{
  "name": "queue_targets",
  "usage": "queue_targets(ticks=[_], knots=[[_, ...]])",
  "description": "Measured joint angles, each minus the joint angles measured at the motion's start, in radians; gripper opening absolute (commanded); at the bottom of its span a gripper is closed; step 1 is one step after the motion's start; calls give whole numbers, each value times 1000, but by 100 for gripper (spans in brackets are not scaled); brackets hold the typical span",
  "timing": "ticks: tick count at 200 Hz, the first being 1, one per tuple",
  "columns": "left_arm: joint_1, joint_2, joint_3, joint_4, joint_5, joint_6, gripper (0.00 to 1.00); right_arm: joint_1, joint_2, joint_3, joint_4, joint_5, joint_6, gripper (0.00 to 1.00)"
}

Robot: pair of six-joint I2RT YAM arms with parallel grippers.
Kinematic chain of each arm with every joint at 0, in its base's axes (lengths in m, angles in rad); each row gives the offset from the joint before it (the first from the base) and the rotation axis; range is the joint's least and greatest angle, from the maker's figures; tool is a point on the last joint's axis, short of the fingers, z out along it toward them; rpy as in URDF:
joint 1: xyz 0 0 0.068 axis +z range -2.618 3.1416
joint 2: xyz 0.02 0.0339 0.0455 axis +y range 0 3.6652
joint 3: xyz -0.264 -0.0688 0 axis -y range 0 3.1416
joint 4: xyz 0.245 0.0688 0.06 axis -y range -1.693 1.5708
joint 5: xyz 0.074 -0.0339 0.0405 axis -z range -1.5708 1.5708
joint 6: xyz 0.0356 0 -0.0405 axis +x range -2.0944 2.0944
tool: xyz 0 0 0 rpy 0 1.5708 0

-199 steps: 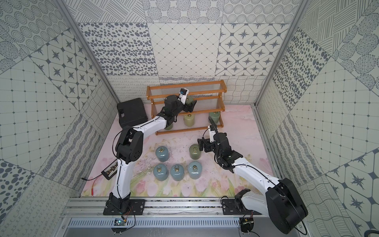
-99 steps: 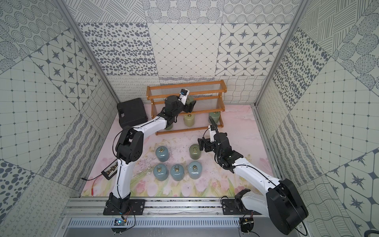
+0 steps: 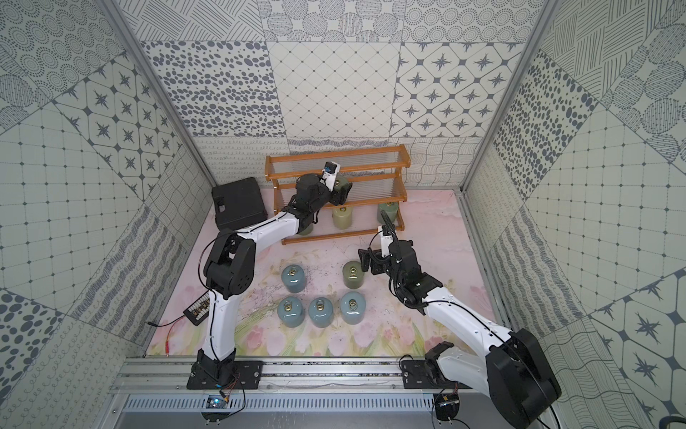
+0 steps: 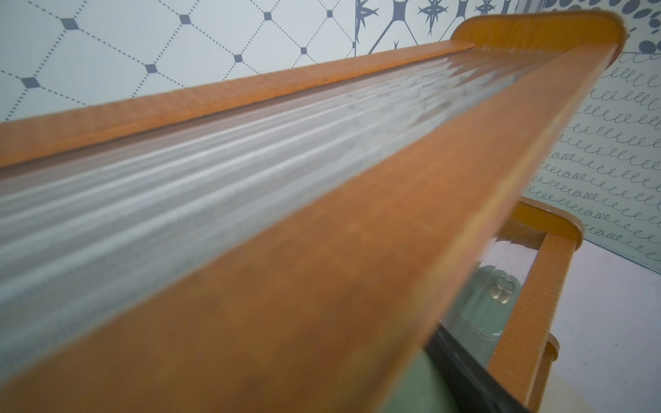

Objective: Remove the tea canisters from the shelf
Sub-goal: Pick up the tea canister from the shelf.

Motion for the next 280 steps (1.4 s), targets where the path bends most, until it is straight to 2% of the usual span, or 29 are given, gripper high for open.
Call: queue_targets(ticks=[48,155,211,280], knots=[[-6,-80,-93,-7,11,-6,70,0,-2,-10,1,0,1,100],[-39,-311,-443,94,14,-22,68,0,-66,-64,5,-5,23,100],[-65,-367,-615,43,-1,-63,68,0,-132,-88,-8,-3,23,100],[-74,-380,-720,49,-28,-128,67,0,-185,-110,-37,1,26,100]])
